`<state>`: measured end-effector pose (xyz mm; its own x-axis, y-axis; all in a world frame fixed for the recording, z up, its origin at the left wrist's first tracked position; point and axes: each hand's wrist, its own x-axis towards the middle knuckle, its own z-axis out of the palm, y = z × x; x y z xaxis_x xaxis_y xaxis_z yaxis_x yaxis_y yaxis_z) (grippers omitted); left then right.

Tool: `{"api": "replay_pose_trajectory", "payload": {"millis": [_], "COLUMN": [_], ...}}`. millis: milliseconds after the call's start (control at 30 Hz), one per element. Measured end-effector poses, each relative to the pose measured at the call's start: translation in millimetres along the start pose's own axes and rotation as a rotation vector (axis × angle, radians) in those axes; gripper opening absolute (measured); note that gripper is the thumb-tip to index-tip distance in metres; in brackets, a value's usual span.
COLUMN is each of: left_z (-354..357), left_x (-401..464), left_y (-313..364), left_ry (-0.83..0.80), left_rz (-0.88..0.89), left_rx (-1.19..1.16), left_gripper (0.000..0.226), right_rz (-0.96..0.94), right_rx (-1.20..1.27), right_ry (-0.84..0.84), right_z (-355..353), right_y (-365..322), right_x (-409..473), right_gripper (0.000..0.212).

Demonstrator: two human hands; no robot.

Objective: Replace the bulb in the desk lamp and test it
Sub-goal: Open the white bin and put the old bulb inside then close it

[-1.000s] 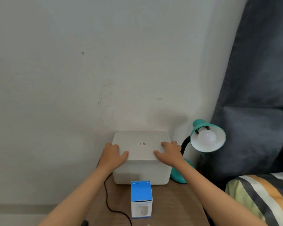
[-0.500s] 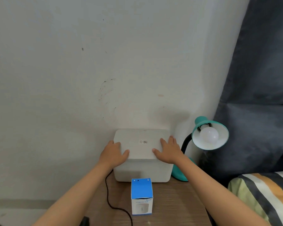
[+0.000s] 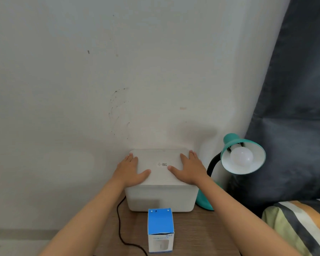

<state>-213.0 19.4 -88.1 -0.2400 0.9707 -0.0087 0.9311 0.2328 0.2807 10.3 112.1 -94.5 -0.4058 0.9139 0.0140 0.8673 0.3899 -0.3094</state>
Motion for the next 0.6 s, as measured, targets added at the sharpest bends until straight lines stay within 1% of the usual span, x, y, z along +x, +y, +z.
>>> {"api": "replay_pose_trajectory", "payload": {"millis": [67, 133, 200, 233, 267, 300, 400, 467, 533, 600], "left_z": [-8, -16, -20, -20, -19, -17, -7, 5, 18, 34], "left_x": [1, -2, -16, -27, -41, -56, -106, -142, -182, -219], "left_y": [1, 3, 6, 7, 8, 9, 4, -6, -18, -31], "left_ry": [-0.048, -0.056, 0.030, 0.092, 0.152, 0.209, 0.331, 0.367, 0.358, 0.334], "left_rz": [-0.008, -0.023, -0.032, -0.032, -0.024, -0.016, -0.003, -0.009, -0.044, -0.091], "left_rx": [0.039, 0.003, -0.143, -0.233, -0.317, -0.382, -0.468, -0.477, -0.455, -0.430], "left_gripper": [0.090, 0.083, 0.072, 0.068, 0.066, 0.064, 0.055, 0.050, 0.050, 0.050], "right_rz": [-0.026, -0.113, -0.234, -0.289, -0.337, -0.373, -0.466, -0.517, -0.499, -0.435], "right_rx": [-0.018, -0.023, 0.064, 0.125, 0.180, 0.229, 0.366, 0.437, 0.473, 0.440], "right_ry": [0.075, 0.244, 0.441, 0.518, 0.563, 0.572, 0.521, 0.459, 0.318, 0.158], "right_z": [-2, -4, -1, 1, 4, 8, 28, 46, 66, 86], "right_y": [-2, -6, -16, -24, -35, -46, -79, -94, -100, -100], "right_x": [-2, -9, -24, -36, -50, -65, -117, -153, -185, -209], "right_gripper": [0.084, 0.061, 0.041, 0.036, 0.033, 0.031, 0.028, 0.023, 0.023, 0.021]}}
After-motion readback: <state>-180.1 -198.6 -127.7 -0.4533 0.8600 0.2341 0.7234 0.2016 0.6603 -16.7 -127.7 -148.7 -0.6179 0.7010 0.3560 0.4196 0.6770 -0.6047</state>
